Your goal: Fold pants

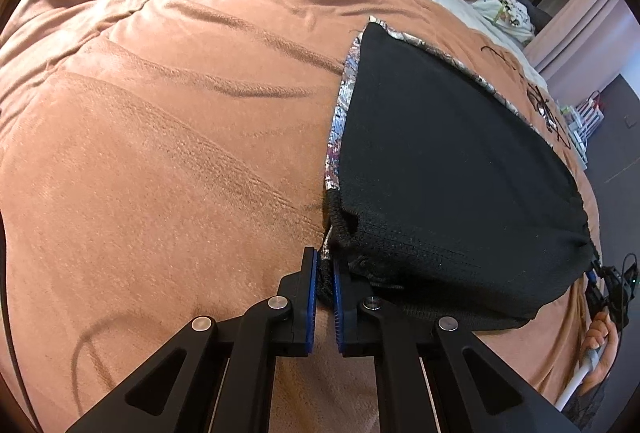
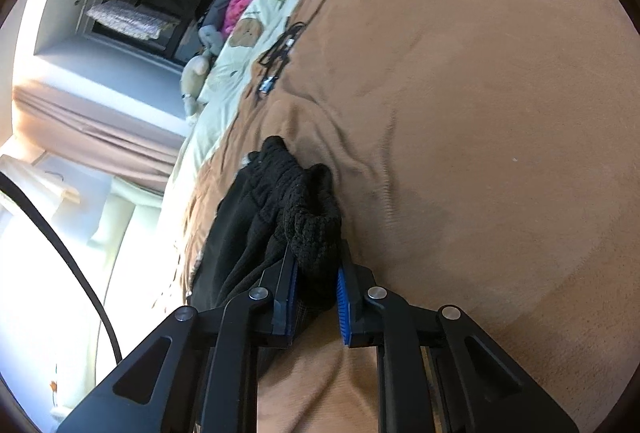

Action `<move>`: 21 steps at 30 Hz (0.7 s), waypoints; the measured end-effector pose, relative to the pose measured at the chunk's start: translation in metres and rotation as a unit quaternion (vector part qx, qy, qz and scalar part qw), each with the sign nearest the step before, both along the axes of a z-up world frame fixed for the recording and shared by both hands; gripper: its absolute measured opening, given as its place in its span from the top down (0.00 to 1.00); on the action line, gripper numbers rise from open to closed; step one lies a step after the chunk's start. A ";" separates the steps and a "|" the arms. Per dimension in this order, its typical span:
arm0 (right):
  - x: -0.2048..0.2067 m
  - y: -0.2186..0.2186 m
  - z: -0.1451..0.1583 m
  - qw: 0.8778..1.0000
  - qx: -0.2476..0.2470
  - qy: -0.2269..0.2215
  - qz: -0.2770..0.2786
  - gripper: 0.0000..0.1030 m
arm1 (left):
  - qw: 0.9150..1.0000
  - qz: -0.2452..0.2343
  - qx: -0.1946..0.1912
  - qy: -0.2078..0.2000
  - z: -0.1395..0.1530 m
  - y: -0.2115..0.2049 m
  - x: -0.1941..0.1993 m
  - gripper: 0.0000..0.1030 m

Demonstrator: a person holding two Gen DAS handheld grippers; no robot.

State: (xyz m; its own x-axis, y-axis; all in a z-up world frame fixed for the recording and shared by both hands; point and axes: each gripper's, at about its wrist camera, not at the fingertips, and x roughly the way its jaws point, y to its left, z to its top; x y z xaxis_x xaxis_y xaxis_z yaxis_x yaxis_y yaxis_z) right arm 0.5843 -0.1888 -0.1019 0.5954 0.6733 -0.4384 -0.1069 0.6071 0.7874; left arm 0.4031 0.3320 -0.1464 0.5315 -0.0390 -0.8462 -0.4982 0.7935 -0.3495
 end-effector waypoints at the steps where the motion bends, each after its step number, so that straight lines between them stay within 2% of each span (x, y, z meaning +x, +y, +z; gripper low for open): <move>1: -0.001 0.002 -0.001 1.000 0.002 0.008 0.003 0.86 | 1.000 0.000 0.000 0.001 -0.001 0.000 0.001 0.93; 3: -0.003 0.006 0.004 1.000 0.004 0.014 0.016 0.82 | 1.000 0.000 -0.007 -0.001 -0.001 0.002 0.001 0.93; 4: -0.006 0.008 0.008 1.000 0.001 0.012 0.021 0.74 | 1.000 -0.001 -0.008 -0.002 -0.001 0.002 0.001 0.93; 5: -0.009 0.009 0.014 1.000 -0.004 0.007 0.026 0.52 | 1.000 -0.002 -0.008 -0.003 -0.001 0.001 0.001 0.93; 6: -0.011 0.008 0.018 1.000 -0.006 0.001 0.028 0.39 | 1.000 -0.003 -0.008 -0.003 0.000 0.001 0.002 0.93; 7: -0.015 0.008 0.023 1.000 -0.008 -0.009 0.026 0.21 | 1.000 -0.003 -0.008 -0.003 0.000 0.002 0.002 0.93; 8: -0.020 0.010 0.029 0.999 -0.015 -0.020 0.023 0.20 | 1.000 -0.002 -0.009 -0.003 0.000 0.001 0.001 0.93; 12: -0.013 0.021 0.023 0.999 -0.015 -0.001 0.051 0.20 | 1.000 -0.002 -0.007 -0.002 0.000 0.000 0.002 0.93; 14: -0.011 0.027 0.015 0.998 -0.018 0.011 0.063 0.37 | 1.000 -0.002 -0.004 -0.002 0.001 -0.001 0.002 0.93; 15: -0.008 0.028 0.012 0.997 -0.021 0.019 0.072 0.43 | 1.000 -0.003 -0.003 -0.002 0.001 -0.001 0.002 0.93; 17: -0.003 0.039 0.006 0.995 -0.034 0.026 0.088 0.74 | 1.000 -0.002 -0.004 -0.002 0.001 -0.001 0.002 0.93; 19: 0.002 0.040 0.005 0.995 -0.048 0.020 0.081 0.82 | 1.000 -0.002 0.000 -0.001 0.001 -0.001 0.002 0.93; 21: 0.003 0.035 0.006 0.996 -0.045 0.016 0.074 0.86 | 1.000 -0.002 0.004 -0.001 0.001 -0.001 0.003 0.93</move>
